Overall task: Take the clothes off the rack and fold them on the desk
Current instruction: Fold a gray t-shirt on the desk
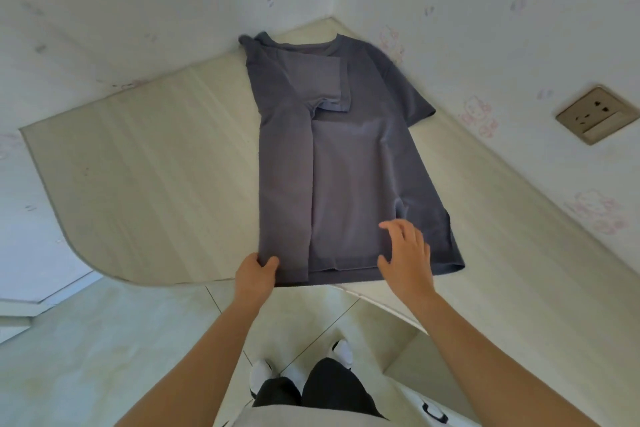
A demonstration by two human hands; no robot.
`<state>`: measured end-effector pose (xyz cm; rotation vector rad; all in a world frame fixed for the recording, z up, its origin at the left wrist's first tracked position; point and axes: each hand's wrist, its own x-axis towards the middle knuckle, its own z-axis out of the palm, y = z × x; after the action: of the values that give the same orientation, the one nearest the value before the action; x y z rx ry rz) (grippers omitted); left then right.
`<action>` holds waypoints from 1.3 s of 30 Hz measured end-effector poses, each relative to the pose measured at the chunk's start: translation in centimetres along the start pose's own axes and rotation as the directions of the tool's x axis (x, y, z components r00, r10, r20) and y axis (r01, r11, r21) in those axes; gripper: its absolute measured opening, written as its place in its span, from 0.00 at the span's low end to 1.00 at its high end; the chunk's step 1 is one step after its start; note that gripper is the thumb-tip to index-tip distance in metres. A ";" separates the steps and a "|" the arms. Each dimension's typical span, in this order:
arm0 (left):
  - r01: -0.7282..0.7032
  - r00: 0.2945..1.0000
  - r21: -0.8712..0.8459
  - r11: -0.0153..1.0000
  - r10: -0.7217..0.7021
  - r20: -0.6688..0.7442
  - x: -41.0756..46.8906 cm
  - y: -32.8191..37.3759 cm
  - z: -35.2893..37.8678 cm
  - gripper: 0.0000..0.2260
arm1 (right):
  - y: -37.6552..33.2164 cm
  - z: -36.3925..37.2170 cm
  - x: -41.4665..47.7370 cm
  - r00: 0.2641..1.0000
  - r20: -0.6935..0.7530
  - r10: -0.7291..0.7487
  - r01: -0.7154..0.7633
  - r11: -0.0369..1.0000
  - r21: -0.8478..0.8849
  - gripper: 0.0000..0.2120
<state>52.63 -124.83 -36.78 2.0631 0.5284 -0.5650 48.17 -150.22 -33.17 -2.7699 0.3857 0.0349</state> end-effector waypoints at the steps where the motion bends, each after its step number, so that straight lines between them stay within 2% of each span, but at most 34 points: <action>1: -0.003 0.999 0.018 1.000 0.004 -0.053 0.5 -0.2 -0.8 0.10 | 0.4 -0.2 0.5 0.999 0.010 -0.032 0.033 0.995 -0.089 0.29; 3: 0.001 0.987 0.063 0.998 0.009 -0.157 1.5 -0.9 -2.8 0.11 | 0.9 -0.2 1.2 0.992 0.109 -0.069 0.085 0.985 -0.151 0.31; 6: -0.008 0.959 0.154 0.988 0.051 -0.280 2.4 -1.5 -5.9 0.11 | 1.2 0.8 1.0 0.964 0.261 -0.047 0.051 0.999 -0.010 0.28; 8: -0.057 0.911 0.285 0.957 0.167 -0.377 2.4 -1.8 -6.7 0.17 | 1.2 1.4 0.2 0.964 0.264 -0.021 -0.007 0.994 0.105 0.26; 9: -0.120 0.876 0.400 0.909 0.287 -0.387 2.2 -1.7 -6.7 0.21 | 1.2 1.7 -0.3 0.967 0.255 -0.014 -0.022 0.991 0.135 0.25; 10: -0.221 0.839 0.510 0.831 0.428 -0.336 1.8 -1.5 -6.3 0.23 | 1.2 1.9 -0.7 0.966 0.258 -0.010 -0.028 0.989 0.145 0.25; 11: -0.350 0.800 0.588 0.729 0.559 -0.217 1.4 -1.3 -5.6 0.23 | 1.2 2.2 -1.1 0.963 0.269 -0.014 -0.024 0.990 0.138 0.25; 13: -0.587 0.726 0.630 0.508 0.675 0.132 0.7 -0.6 -3.9 0.19 | 1.0 2.5 -1.5 0.959 0.280 -0.044 0.019 0.996 0.092 0.24; 14: -0.658 0.694 0.626 0.419 0.661 0.286 0.4 -0.2 -3.0 0.18 | 0.7 2.6 -1.5 0.963 0.261 -0.069 0.052 0.996 0.074 0.20; 16: -0.721 0.649 0.610 0.329 0.628 0.428 0.3 0.1 -1.6 0.19 | 0.3 2.4 -1.5 0.977 0.185 -0.109 0.099 0.993 0.058 0.11; 18: -0.723 0.661 0.599 0.345 0.597 0.454 0.7 0.4 -1.0 0.19 | 0.1 2.2 -1.3 0.985 0.139 -0.106 0.096 0.992 0.078 0.10; 21: -0.709 0.688 0.607 0.359 0.541 0.484 1.5 1.1 -1.2 0.14 | 0.0 2.1 -1.2 0.970 0.206 -0.129 0.114 0.990 0.081 0.15; 24: -0.696 0.698 0.651 0.303 0.496 0.516 2.1 1.5 -1.5 0.12 | 0.2 2.3 -1.4 0.959 0.239 -0.154 0.139 0.987 0.081 0.11; 27: -0.722 0.674 0.632 0.281 0.496 0.548 1.9 1.8 -1.6 0.11 | 0.7 1.8 -1.9 0.969 0.161 -0.188 0.165 0.975 0.147 0.09; 30: -0.764 0.622 0.595 0.248 0.528 0.578 1.5 1.8 -1.6 0.16 | 1.1 0.8 -2.5 0.972 0.055 -0.230 0.222 0.967 0.128 0.08; 36: -0.724 0.680 0.655 0.214 0.381 0.627 1.6 2.9 -1.7 0.09 | 2.0 0.4 -2.6 0.974 0.082 -0.210 0.203 0.975 0.091 0.08; 39: -0.722 0.683 0.657 0.217 0.369 0.630 1.7 2.7 -1.9 0.14 | 2.0 0.0 -2.9 0.986 0.013 -0.167 0.164 0.977 0.137 0.08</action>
<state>55.86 -124.35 -35.03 2.7809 -1.0210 -0.8156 44.80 -151.27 -33.66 -2.6542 0.1441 0.0022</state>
